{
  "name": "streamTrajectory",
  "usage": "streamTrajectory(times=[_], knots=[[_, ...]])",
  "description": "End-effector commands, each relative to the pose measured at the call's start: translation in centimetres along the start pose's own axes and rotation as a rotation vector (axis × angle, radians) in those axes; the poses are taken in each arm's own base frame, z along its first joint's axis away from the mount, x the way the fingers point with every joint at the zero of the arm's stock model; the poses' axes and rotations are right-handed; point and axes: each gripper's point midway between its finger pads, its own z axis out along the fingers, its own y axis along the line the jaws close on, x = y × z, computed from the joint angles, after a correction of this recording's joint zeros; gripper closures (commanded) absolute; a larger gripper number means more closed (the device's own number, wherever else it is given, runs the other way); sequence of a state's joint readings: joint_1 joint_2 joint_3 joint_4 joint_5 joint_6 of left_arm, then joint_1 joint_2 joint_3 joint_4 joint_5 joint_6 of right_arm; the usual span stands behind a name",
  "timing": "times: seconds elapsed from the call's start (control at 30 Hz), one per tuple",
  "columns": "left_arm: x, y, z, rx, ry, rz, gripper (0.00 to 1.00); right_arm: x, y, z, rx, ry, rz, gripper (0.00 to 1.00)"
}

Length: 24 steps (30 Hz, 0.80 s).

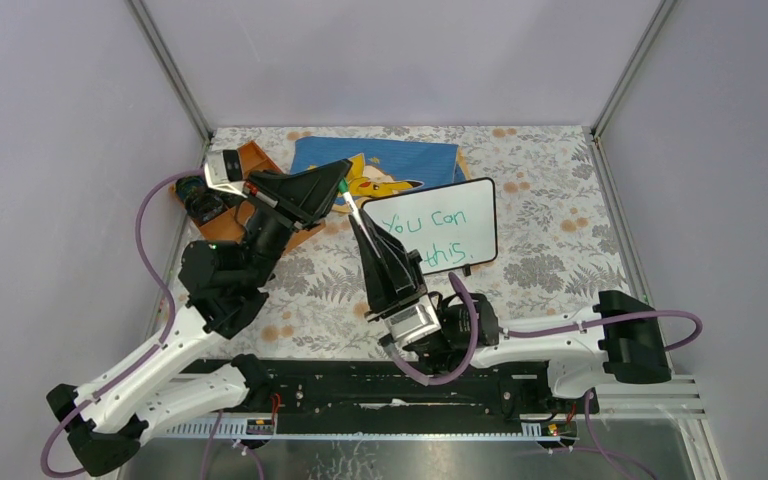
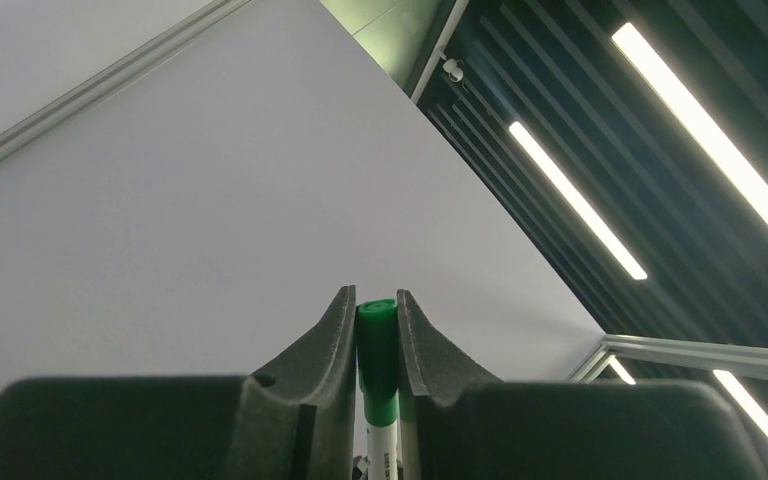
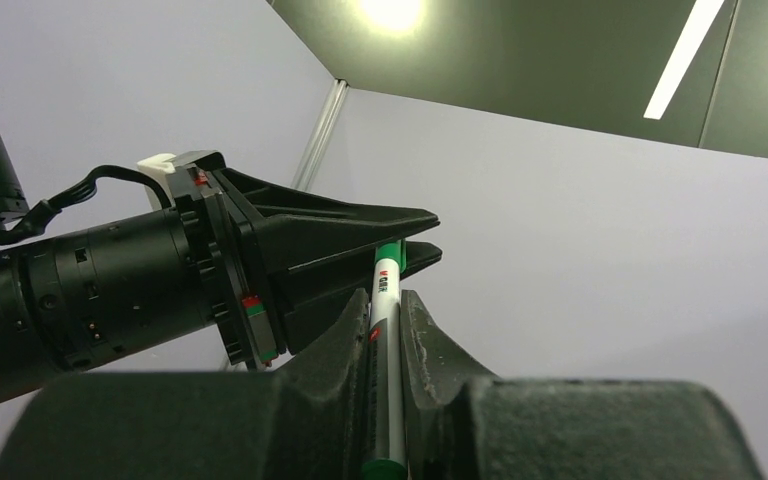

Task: Write a sentence on the whiteboard
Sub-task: Close the whiteboard marker at the center of the board.

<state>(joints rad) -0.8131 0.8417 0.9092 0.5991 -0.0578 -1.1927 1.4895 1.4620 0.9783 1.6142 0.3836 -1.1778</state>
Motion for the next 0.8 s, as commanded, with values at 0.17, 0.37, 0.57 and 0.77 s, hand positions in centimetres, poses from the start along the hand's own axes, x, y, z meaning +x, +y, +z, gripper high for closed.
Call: streamTrajectory(times=[0.17,0.37,0.57,0.77], knots=[[5.9,2.3,-2.9,-0.072,0.255,0.028,1.00,0.0,-2.8,1.4,0.072,-0.024,0.007,1.00],[3.2,1.3,-2.9,-0.084,0.142,0.079,0.98,-0.1,-3.2,0.6,0.059,-0.027,0.021,1.00],[2.0,1.2,-2.9,-0.100,0.090,0.104,0.56,-0.2,-3.5,0.0,0.040,-0.024,0.049,1.00],[1.6,1.0,-2.7,-0.103,0.073,0.116,0.27,0.0,-3.8,-0.9,0.021,-0.012,0.087,1.00]])
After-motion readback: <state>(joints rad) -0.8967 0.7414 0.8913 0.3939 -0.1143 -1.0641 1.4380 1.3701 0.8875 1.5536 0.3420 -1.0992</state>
